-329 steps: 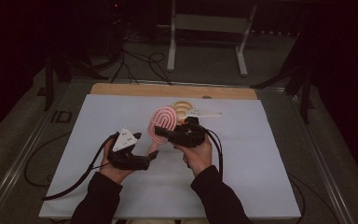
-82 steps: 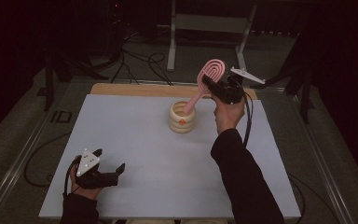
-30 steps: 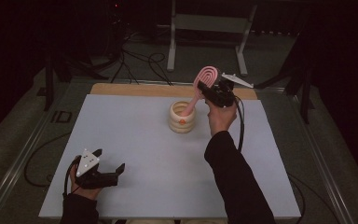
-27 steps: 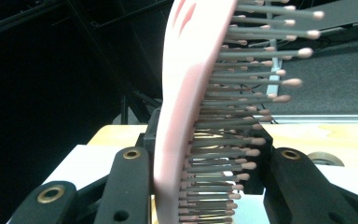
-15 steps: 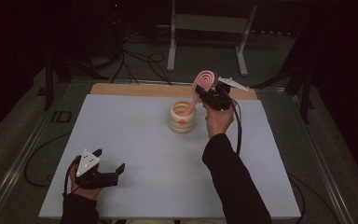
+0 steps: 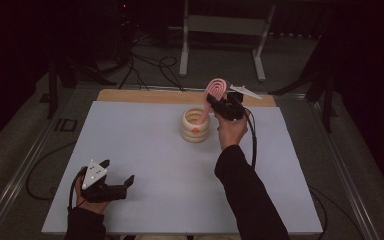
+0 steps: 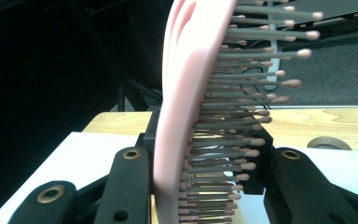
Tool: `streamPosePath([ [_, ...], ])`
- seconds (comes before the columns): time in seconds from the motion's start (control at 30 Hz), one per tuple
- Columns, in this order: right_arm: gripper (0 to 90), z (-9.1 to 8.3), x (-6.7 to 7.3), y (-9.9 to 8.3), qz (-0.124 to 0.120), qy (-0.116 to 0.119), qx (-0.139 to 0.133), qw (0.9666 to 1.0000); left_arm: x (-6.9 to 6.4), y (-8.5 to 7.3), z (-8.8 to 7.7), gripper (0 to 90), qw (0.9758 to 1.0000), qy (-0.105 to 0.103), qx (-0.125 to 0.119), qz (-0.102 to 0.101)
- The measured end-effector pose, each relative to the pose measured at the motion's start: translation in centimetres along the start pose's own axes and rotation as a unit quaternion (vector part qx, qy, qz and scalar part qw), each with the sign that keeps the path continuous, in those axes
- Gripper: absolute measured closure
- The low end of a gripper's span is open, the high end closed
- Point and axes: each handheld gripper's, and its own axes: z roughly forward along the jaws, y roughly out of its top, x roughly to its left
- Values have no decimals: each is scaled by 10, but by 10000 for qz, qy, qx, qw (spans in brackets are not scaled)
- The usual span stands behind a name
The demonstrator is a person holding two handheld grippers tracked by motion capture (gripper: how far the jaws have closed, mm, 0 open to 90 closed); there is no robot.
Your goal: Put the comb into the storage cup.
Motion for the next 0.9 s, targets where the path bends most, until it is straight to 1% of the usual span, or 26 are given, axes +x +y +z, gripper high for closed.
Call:
streamPosePath([
  [0.13,634,1,2,-2,-39,-49,10,10000,0,0,0,8,10000,-2,-1,1],
  [0.3,634,2,3,-2,-50,-31,16,10000,0,0,0,8,10000,-2,14,13],
  [0.33,634,4,5,-4,-63,-12,38,10000,0,0,0,8,10000,-2,13,10],
  [0.53,634,8,7,-6,-88,4,76,9999,1,-1,-1,8,10000,14,15,2],
  [0.73,634,13,13,-9,-190,40,130,9997,2,-2,-3,8,10000,41,10,-15],
  [0.9,634,15,15,-11,-235,18,143,9996,2,-2,-4,8,10000,59,1,-28],
])
